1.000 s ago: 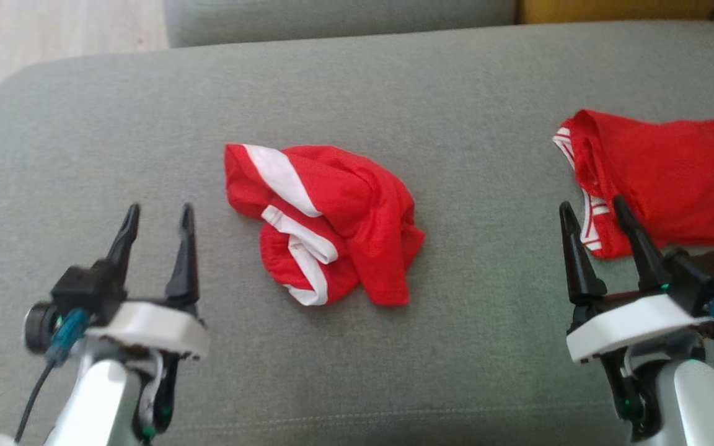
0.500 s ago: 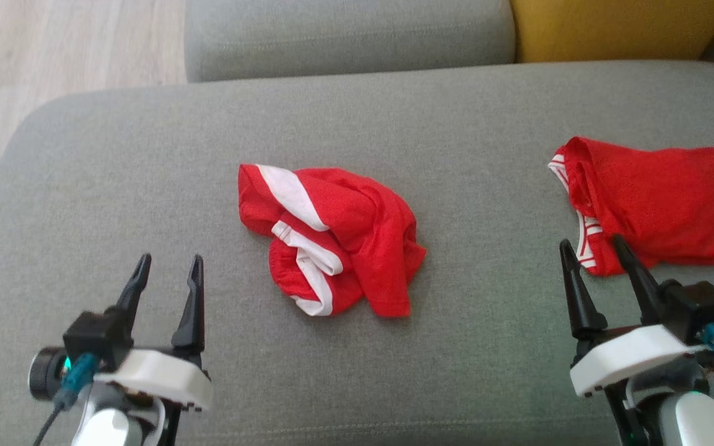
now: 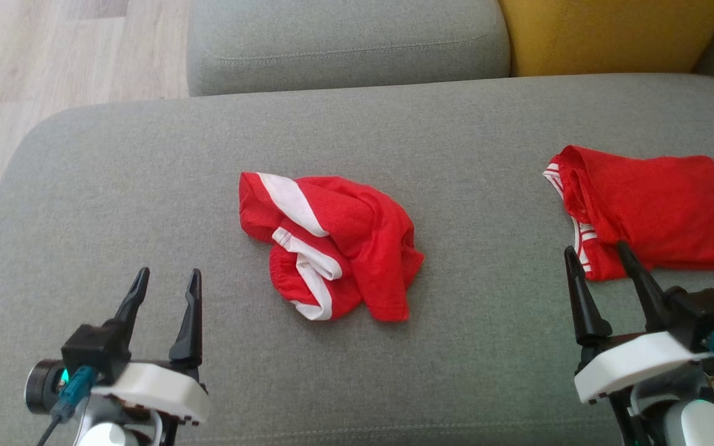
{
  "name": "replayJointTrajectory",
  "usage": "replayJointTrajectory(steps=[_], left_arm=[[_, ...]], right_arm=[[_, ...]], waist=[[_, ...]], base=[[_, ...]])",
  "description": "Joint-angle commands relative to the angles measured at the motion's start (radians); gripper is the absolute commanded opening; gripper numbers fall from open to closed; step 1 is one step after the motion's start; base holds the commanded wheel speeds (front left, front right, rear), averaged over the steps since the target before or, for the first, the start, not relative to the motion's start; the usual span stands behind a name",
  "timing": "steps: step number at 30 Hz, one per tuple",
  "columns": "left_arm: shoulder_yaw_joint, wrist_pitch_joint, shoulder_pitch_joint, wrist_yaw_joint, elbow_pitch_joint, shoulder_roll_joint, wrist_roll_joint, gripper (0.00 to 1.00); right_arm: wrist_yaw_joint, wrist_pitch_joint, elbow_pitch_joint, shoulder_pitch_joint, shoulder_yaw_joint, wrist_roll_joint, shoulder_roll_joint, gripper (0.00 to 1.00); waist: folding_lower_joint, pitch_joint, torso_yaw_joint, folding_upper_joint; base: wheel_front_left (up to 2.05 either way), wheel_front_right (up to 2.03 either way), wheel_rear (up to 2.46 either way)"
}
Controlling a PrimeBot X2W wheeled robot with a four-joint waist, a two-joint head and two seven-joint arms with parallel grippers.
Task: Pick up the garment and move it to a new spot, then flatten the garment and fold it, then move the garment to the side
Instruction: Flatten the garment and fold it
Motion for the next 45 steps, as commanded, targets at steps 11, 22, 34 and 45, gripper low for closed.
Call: replayJointTrajectory(steps=[11, 22, 34, 45], left_arm=[[0.033, -0.003, -0.039, 0.01, -0.041, 0.028, -0.008, 1.0], [0.025, -0.003, -0.048, 0.014, -0.039, 0.032, -0.009, 1.0], [0.011, -0.013, -0.106, 0.004, -0.049, 0.029, -0.004, 1.0], [-0.024, -0.038, -0.203, -0.027, -0.017, -0.006, 0.004, 1.0]], right_arm=[[-0.001, 0.002, -0.037, -0.033, 0.026, 0.009, -0.004, 1.0], [-0.001, 0.003, -0.03, -0.041, 0.03, 0.015, -0.004, 1.0], [-0.001, 0.022, 0.072, -0.147, 0.248, 0.048, -0.004, 1.0], [-0.001, -0.001, 0.362, -0.409, 0.554, 0.153, -0.004, 1.0]], waist=[[0.0, 0.005, -0.002, -0.0001], [0.0, 0.012, 0.001, -0.0001], [0.0, 0.091, 0.044, -0.0001], [0.0, 0.178, 0.128, -0.0001]], base=[[0.0, 0.0, 0.0], [0.0, 0.0, 0.0], [0.0, 0.0, 0.0], [0.0, 0.0, 0.0]])
